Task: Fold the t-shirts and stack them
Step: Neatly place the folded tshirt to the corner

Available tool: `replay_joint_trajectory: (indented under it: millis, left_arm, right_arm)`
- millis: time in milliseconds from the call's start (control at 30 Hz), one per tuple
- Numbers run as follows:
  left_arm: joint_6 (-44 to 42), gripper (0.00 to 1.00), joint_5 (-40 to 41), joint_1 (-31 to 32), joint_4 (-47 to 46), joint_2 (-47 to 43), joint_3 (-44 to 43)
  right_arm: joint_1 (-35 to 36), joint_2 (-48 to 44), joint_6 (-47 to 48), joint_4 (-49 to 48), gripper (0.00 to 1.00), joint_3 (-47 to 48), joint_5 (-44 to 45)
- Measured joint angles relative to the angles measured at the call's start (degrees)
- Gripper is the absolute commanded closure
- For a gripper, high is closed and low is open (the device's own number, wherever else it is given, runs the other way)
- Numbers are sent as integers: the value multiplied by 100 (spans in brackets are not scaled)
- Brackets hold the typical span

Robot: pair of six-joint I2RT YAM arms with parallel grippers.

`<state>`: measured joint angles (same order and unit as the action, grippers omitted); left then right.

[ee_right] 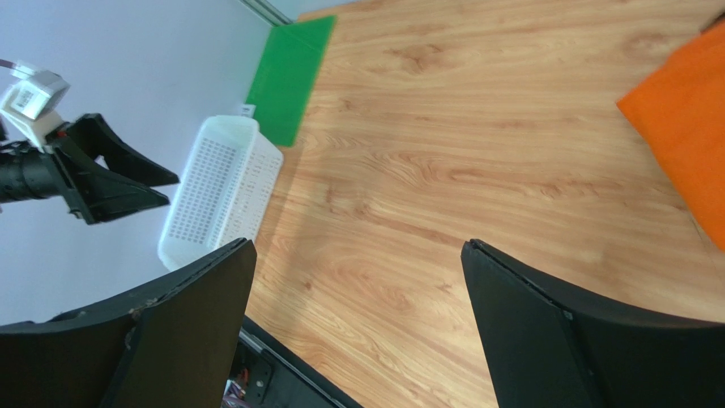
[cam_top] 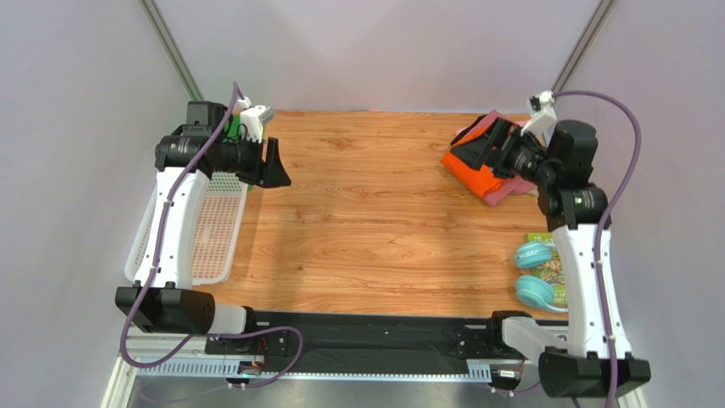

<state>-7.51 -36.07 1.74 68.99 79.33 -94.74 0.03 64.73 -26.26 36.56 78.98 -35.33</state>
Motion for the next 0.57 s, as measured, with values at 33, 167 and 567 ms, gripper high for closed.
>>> replay_joint_trajectory:
  millis: [33,167,567]
  left_arm:
    - [44,36,44,0,-101,-66,168]
    - [166,36,229,0,-542,-273,892]
    - [212,36,579,0,-1316,-638,1609]
  right_arm:
    - [-24,-267,37,-15,0,-258,50]
    - [11,-656,87,131,0,-1222,179]
    - [407,-570,136,299,0,-2000,498]
